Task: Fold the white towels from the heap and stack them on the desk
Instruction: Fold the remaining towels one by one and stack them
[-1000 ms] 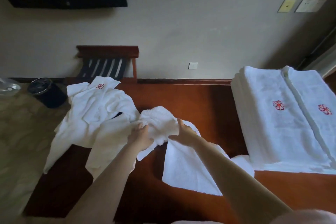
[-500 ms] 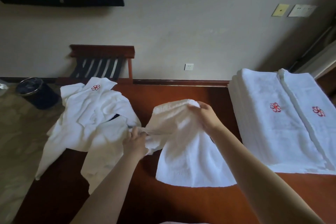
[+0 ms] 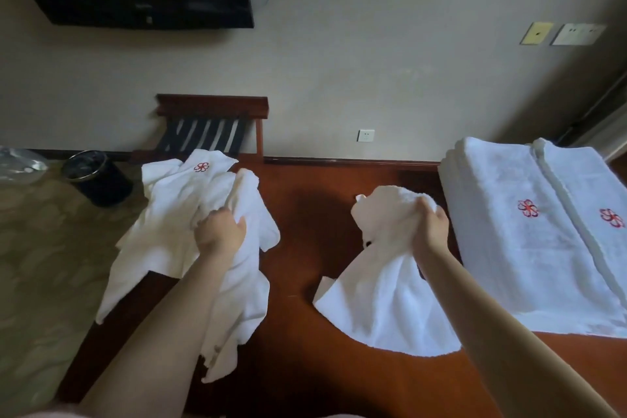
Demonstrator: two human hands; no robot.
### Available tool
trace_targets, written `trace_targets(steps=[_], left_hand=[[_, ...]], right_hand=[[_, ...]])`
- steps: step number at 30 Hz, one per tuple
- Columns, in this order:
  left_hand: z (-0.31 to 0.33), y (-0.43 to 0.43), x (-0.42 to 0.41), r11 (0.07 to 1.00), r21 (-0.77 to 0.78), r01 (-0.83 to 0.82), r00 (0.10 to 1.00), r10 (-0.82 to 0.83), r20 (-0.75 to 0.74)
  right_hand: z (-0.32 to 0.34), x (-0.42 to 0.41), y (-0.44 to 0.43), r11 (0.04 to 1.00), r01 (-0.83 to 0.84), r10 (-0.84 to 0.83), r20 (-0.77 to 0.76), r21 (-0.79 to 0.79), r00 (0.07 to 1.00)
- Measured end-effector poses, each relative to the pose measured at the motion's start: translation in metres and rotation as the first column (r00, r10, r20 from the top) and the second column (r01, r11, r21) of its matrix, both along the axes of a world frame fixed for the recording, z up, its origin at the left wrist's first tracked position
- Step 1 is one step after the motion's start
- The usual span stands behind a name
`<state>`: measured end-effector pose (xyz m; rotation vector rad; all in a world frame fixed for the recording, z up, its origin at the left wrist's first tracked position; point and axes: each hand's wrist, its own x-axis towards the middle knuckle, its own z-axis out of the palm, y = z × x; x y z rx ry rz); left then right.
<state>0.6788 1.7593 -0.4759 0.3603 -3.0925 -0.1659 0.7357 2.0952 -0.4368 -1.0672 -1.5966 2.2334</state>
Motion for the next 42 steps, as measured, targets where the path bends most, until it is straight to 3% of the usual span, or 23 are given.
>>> trace_targets(steps=[1, 2, 3, 5, 8, 10, 12, 14, 16, 18, 20, 22, 28, 32, 34, 36, 39, 42], left_hand=[[0.004, -0.003, -0.002, 0.999, 0.031, -0.040, 0.999, 0.040, -0.005], [0.007, -0.004, -0.004, 0.995, 0.066, -0.076, 0.997, 0.074, 0.025], [0.008, -0.004, -0.004, 0.991, 0.090, -0.099, 0.992, 0.091, 0.091], [0.009, 0.004, -0.001, 0.991, 0.087, -0.102, 0.973, 0.081, 0.216], [0.006, 0.032, 0.007, 0.998, -0.005, 0.069, 0.979, -0.066, 0.191], [0.000, 0.060, 0.012, 0.974, 0.027, 0.225, 0.964, -0.227, 0.138], [-0.010, 0.090, 0.017, 0.920, 0.253, 0.299, 0.924, -0.346, 0.165], [-0.020, 0.119, 0.022, 0.836, 0.484, 0.256, 0.889, -0.401, 0.221], [-0.032, 0.144, 0.027, 0.785, 0.599, 0.158, 0.870, -0.397, 0.291], [-0.045, 0.164, 0.032, 0.786, 0.617, 0.045, 0.835, -0.369, 0.409], [-0.060, 0.177, 0.039, 0.815, 0.580, -0.016, 0.780, -0.352, 0.517], [-0.073, 0.183, 0.046, 0.872, 0.487, 0.048, 0.755, -0.351, 0.554], [-0.070, 0.185, 0.054, 0.879, 0.427, 0.212, 0.831, -0.393, 0.395], [-0.056, 0.188, 0.063, 0.760, 0.572, 0.309, 0.894, -0.438, 0.099], [-0.045, 0.190, 0.068, 0.702, 0.614, 0.362, 0.895, -0.446, -0.018], [-0.034, 0.192, 0.072, 0.675, 0.636, 0.373, 0.896, -0.440, -0.059], [-0.021, 0.194, 0.077, 0.659, 0.639, 0.397, 0.878, -0.475, -0.057], [-0.011, 0.200, 0.087, 0.603, 0.719, 0.347, 0.886, -0.462, -0.039]], right_hand=[[-0.004, 0.001, -0.004, 0.992, -0.124, 0.125, 0.004, -0.035, 0.992], [-0.013, 0.001, -0.008, 0.970, -0.231, 0.229, 0.041, 0.072, 0.973], [-0.020, 0.005, -0.011, 0.941, -0.337, 0.335, 0.053, 0.032, 0.941], [-0.030, 0.007, -0.011, 0.853, -0.508, 0.492, 0.140, 0.119, 0.859], [-0.039, 0.013, -0.017, 0.668, -0.697, 0.625, 0.312, 0.260, 0.715], [-0.042, 0.018, -0.017, 0.433, -0.845, 0.674, 0.510, 0.314, 0.535], [-0.050, 0.029, -0.015, 0.079, -0.935, 0.632, 0.708, 0.346, 0.315], [-0.059, 0.047, -0.013, -0.198, -0.934, 0.613, 0.781, 0.296, 0.117], [-0.066, 0.062, -0.009, -0.300, -0.927, 0.630, 0.777, 0.227, -0.013], [-0.066, 0.070, -0.002, -0.347, -0.922, 0.649, 0.754, 0.172, -0.104], [-0.063, 0.071, 0.007, -0.351, -0.927, 0.670, 0.727, 0.131, -0.151], [-0.062, 0.069, 0.017, -0.289, -0.948, 0.698, 0.707, 0.134, -0.113], [-0.070, 0.032, 0.039, 0.129, -0.915, 0.653, 0.661, 0.382, 0.368], [-0.081, 0.002, 0.037, 0.318, -0.839, 0.609, 0.583, 0.441, 0.537], [-0.087, -0.006, 0.037, 0.468, -0.826, 0.666, 0.488, 0.315, 0.564], [-0.090, -0.011, 0.038, 0.576, -0.814, 0.747, 0.355, 0.077, 0.562], [-0.085, -0.023, 0.037, 0.517, -0.837, 0.850, 0.224, -0.181, 0.477], [-0.073, -0.032, 0.036, 0.409, -0.897, 0.907, 0.180, -0.169, 0.380]])
